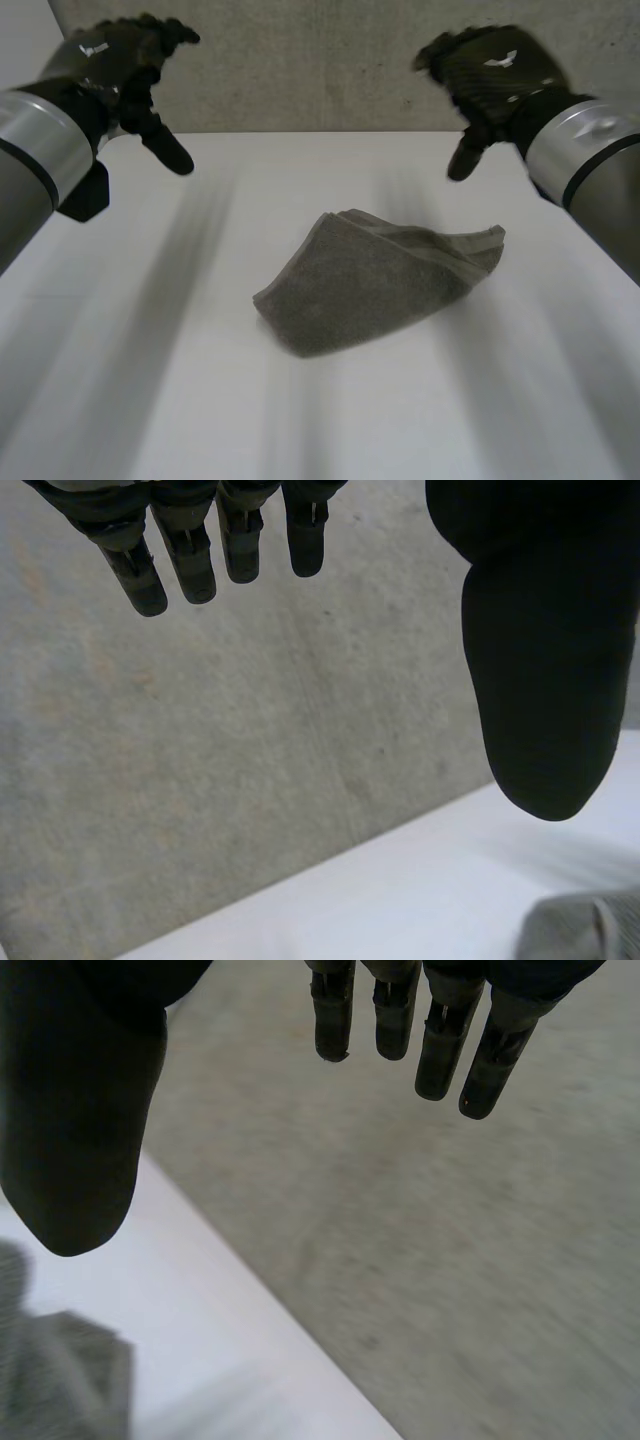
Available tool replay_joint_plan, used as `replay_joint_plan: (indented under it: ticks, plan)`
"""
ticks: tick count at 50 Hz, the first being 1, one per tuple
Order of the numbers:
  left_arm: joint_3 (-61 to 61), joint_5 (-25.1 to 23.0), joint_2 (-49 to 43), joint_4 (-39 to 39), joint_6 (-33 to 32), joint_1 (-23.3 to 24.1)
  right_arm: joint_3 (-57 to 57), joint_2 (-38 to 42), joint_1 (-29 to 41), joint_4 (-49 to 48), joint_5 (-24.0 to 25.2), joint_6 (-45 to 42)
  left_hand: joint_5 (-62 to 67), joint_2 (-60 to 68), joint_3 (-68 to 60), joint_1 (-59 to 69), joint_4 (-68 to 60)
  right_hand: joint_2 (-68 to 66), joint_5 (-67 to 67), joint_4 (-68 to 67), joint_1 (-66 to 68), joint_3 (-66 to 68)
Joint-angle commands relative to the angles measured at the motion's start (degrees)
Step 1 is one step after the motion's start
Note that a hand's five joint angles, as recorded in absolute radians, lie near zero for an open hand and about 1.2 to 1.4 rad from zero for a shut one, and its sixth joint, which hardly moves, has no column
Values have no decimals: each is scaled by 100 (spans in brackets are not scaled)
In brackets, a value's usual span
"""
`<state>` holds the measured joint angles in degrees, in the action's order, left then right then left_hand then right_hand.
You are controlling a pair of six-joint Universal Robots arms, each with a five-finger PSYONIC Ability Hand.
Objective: Fold the laundry
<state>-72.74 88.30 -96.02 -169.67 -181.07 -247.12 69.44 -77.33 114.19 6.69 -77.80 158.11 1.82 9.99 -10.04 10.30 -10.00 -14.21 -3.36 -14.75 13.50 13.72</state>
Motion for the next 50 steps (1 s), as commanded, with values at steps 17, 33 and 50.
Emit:
replay_joint_plan:
  ticks: [17,33,50]
  plan:
    - [-3414,-1078,303,-1622,-130,-996,-4376,4629,1044,1993,942,-922,-144,39,-34,8,-38,62,-23,116,9,-13]
    - [-3950,-2036,-163,-3002,-139,-1057,-4405,4018,1203,2362,406,-922,-110,73,-68,42,-72,-6579,-6664,-6525,6650,6628]
    - [-2843,-3247,-1200,-3265,-148,-566,10,618,263,2460,511,-1903,41,224,-219,193,-223,-6579,-6664,-6525,6650,6628]
